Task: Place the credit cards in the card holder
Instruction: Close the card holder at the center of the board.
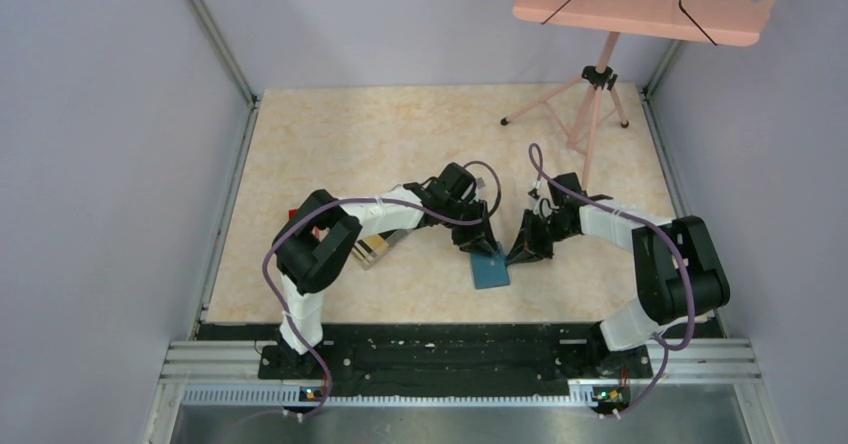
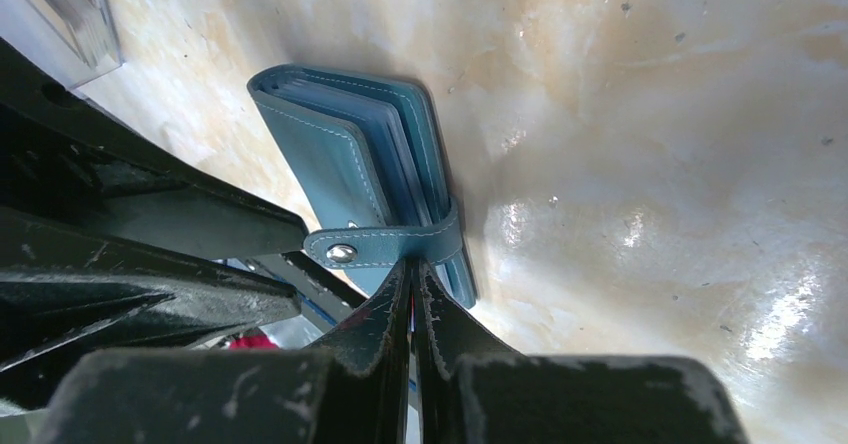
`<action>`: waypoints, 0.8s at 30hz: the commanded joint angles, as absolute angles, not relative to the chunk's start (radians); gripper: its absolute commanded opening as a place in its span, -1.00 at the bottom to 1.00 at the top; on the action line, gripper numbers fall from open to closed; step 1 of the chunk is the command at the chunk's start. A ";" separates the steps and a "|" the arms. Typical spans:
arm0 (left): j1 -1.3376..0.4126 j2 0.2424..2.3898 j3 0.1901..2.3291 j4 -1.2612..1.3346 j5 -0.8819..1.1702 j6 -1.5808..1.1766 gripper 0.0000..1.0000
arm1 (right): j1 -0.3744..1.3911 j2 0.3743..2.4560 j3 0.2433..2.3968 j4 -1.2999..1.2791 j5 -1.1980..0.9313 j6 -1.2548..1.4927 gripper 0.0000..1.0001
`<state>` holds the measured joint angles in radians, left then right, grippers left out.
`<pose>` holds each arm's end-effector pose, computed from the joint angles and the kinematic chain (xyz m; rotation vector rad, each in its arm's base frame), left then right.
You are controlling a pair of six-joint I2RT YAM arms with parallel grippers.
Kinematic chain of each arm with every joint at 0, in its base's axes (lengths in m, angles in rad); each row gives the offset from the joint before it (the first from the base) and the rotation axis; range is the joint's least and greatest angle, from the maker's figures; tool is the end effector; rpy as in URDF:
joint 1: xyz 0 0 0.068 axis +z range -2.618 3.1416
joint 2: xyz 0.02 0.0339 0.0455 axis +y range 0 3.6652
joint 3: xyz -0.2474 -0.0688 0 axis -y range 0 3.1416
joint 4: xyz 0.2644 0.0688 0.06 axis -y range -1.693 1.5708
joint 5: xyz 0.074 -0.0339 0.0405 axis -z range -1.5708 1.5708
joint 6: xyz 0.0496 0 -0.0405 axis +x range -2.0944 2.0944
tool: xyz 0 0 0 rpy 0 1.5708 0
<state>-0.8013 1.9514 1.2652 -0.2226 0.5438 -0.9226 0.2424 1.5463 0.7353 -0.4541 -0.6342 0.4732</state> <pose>0.2780 -0.3239 0.1302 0.0995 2.8534 -1.2572 0.2588 0.0943 0.1018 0.1882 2.8971 1.0477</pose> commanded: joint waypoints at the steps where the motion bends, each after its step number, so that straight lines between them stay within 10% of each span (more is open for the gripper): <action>1: -0.801 1.958 1.293 -0.261 0.528 -0.899 -0.35 | 0.256 1.545 0.764 -0.426 -0.657 0.464 -0.95; 18: -0.801 2.010 1.340 -0.262 0.550 -0.887 -0.64 | 0.261 1.557 0.749 -0.408 -0.684 0.458 -0.95; 24: -0.801 2.011 1.343 -0.249 0.557 -0.894 -0.44 | 0.261 1.559 0.747 -0.409 -0.689 0.457 -0.95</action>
<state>-0.8013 2.0060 1.3087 -0.2768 0.5377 -0.8978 0.2470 1.5482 0.7349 -0.4339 -0.6666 0.4721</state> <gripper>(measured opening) 0.263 0.025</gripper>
